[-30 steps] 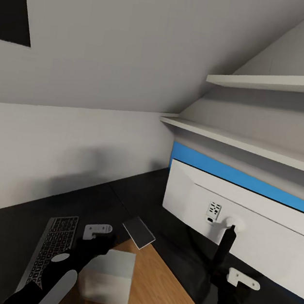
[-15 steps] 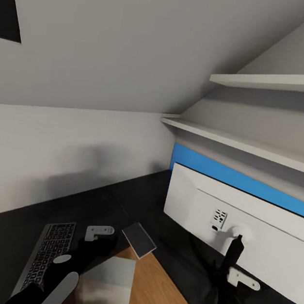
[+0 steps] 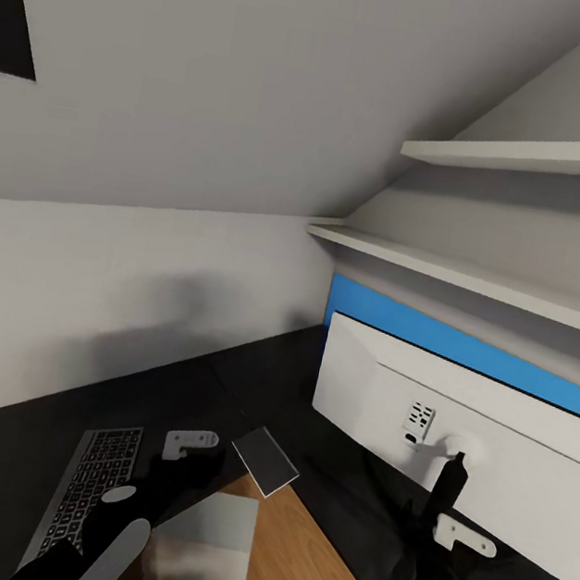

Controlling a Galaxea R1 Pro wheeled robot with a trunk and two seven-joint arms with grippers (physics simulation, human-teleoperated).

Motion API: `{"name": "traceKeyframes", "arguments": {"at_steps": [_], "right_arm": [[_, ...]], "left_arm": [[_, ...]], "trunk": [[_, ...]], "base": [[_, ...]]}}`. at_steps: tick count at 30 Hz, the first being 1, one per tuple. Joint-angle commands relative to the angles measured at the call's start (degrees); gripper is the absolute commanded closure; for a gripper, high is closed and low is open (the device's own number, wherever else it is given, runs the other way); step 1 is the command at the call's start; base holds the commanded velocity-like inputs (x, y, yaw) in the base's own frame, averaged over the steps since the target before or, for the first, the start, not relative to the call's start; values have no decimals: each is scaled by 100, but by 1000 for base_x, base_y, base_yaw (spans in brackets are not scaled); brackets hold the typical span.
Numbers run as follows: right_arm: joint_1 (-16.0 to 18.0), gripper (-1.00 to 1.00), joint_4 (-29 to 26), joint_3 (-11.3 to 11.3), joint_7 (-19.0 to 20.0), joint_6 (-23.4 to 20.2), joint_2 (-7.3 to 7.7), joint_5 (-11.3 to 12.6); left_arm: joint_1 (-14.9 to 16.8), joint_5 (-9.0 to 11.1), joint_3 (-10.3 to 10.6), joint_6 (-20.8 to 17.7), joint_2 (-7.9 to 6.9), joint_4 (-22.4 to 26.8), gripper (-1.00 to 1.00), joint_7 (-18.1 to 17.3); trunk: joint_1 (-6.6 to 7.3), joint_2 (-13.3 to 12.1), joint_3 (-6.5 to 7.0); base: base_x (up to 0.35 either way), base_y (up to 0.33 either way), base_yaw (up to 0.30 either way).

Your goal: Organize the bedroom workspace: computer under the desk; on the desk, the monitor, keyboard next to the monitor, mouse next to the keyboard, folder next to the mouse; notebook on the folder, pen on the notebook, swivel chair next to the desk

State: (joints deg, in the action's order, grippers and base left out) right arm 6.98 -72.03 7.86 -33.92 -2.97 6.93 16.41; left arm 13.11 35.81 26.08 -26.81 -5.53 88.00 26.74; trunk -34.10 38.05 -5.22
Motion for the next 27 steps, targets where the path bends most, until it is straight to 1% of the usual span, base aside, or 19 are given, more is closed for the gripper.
{"name": "traceKeyframes", "arguments": {"at_steps": [1, 2, 4, 9, 22, 27], "right_arm": [[5, -100, -8, 18, -45, -33, 8, 21], [5, -100, -8, 17, -45, -33, 8, 21], [5, -100, -5, 14, -45, -36, 10, 21], [5, -100, -4, 13, -45, -37, 10, 19], [5, -100, -7, 1, -38, -34, 17, 30], [5, -100, -36, -23, -40, -24, 24, 44]], "left_arm": [[8, 57, 15, -4, -3, 14, -100, 57], [8, 57, 18, -3, 1, 18, -100, 56], [8, 58, 32, 0, 38, 62, -100, 52], [8, 58, 29, 1, 73, 113, -100, 51], [8, 58, 33, -1, 78, 121, -100, 51], [8, 58, 50, -5, 78, 121, -100, 53]], "trunk": [[-2, 9, -11], [-2, 9, -11], [-46, 90, -47], [-156, 290, -136], [-441, 812, -370], [-441, 812, -370]], "base": [[1, 0, 0], [1, 0, 0], [0, 0, 0], [0, 0, 0], [0, 0, 0], [0, 0, 0]]}}
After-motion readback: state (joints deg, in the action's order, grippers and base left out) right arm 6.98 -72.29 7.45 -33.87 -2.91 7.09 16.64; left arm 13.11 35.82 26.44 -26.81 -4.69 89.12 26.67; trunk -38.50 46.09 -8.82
